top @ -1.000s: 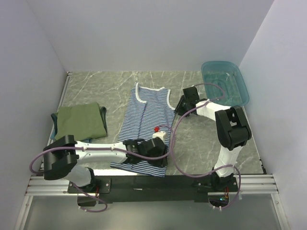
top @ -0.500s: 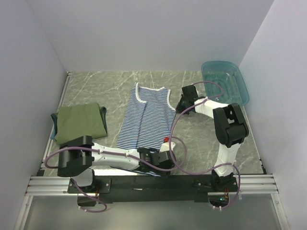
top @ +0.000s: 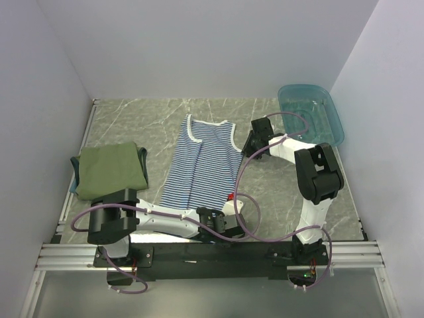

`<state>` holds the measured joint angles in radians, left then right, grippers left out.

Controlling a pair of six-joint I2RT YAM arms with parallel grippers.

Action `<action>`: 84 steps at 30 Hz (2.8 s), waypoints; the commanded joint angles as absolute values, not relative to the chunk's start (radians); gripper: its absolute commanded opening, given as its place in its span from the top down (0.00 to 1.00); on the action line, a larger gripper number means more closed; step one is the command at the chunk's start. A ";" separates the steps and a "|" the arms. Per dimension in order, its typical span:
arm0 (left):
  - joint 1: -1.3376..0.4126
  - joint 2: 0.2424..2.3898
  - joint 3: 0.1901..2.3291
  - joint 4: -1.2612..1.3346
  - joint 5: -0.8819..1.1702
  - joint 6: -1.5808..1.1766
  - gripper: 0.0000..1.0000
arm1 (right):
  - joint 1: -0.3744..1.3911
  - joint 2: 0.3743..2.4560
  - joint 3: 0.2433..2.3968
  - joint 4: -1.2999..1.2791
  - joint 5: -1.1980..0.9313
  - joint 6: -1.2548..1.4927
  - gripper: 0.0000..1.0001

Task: Fold and stack the tank tops
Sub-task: Fold the tank top

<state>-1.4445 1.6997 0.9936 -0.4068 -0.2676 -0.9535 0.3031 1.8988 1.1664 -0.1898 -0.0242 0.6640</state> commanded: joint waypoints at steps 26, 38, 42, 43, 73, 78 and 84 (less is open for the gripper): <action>-1.445 1.598 0.966 -0.295 -0.229 -0.898 0.99 | 0.256 1.918 1.218 -0.167 -0.021 0.667 1.00; -1.416 1.529 0.913 -0.121 -0.167 -0.906 0.99 | 0.161 1.787 1.127 -0.215 -0.002 0.620 1.00; -1.390 1.456 0.836 -0.103 -0.181 -0.951 0.99 | 0.193 1.793 1.184 -0.262 -0.002 0.604 1.00; -1.384 1.441 0.821 -0.103 -0.196 -0.975 0.99 | 0.202 1.802 1.209 -0.270 0.020 0.606 1.00; -1.350 1.063 0.534 -0.506 -0.385 -1.413 0.99 | 0.492 2.152 1.732 -0.428 0.110 0.678 1.00; -1.336 1.048 0.522 -0.542 -0.402 -1.422 0.99 | 0.492 2.151 1.744 -0.405 0.104 0.678 1.00; -1.322 1.072 0.502 -0.522 -0.385 -1.410 0.99 | 0.495 2.169 1.750 -0.397 0.083 0.681 1.00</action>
